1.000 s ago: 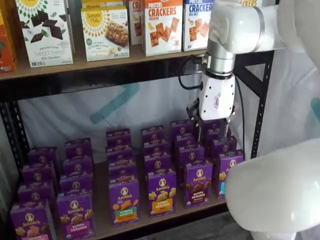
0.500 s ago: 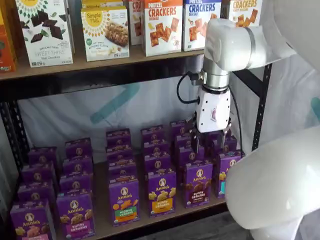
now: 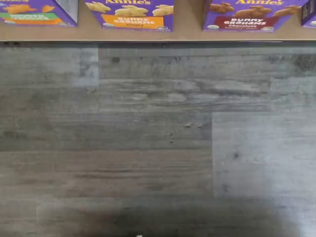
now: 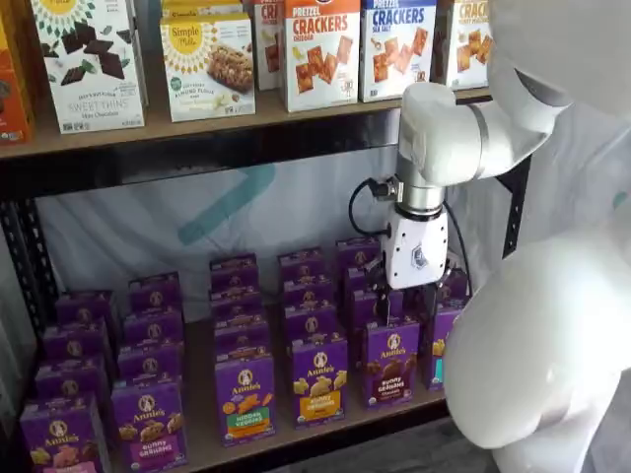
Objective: Pick up the purple box with a brown patch in the center, on the bottom shelf, the fifth box from the left
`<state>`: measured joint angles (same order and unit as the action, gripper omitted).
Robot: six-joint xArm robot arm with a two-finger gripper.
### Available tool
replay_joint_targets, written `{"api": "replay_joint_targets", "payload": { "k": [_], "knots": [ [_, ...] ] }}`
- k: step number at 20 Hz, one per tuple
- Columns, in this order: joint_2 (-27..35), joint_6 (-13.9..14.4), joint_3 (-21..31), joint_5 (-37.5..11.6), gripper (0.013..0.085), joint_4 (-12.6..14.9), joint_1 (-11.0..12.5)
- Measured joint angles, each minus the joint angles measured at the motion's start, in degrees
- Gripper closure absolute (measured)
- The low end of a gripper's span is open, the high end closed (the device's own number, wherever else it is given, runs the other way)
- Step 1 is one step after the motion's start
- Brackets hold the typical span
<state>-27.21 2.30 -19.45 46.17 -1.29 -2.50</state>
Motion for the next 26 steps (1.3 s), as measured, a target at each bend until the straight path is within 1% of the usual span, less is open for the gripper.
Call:
{"api": "replay_joint_targets", "payload": {
  "k": [2, 4, 5, 8, 10, 12, 15, 18, 20, 21, 23, 25, 26],
  "knots": [
    [2.49, -0.55, 0.06, -2.3, 0.013, -0.44, 0.17],
    [5.07, -1.77, 0.15, -5.04, 0.013, -1.57, 0.46],
    [6.27, -3.72, 0.26, -6.57, 0.013, -3.6, 0.74],
    [9.62, -7.28, -0.09, -9.5, 0.013, -7.14, 1.3],
    [12.04, -8.45, -0.57, -11.41, 0.013, -8.0, 1.61],
    [14.31, -7.92, -1.1, -13.23, 0.013, -6.88, 1.83],
    [17.61, -5.44, -1.92, -16.24, 0.013, -3.27, 2.21],
    [20.85, -6.63, -3.16, -18.3, 0.013, -3.82, 2.81],
    [23.74, -8.52, -4.4, -19.82, 0.013, -5.2, 3.38],
    [24.82, -8.46, -4.86, -20.51, 0.013, -4.83, 3.64],
    [27.57, -5.41, -6.14, -22.14, 0.013, -0.48, 4.47],
    [31.06, -3.42, -7.99, -23.53, 0.013, 2.76, 5.42],
    [32.92, -2.84, -8.97, -24.24, 0.013, 3.88, 5.85]
  ]
}}
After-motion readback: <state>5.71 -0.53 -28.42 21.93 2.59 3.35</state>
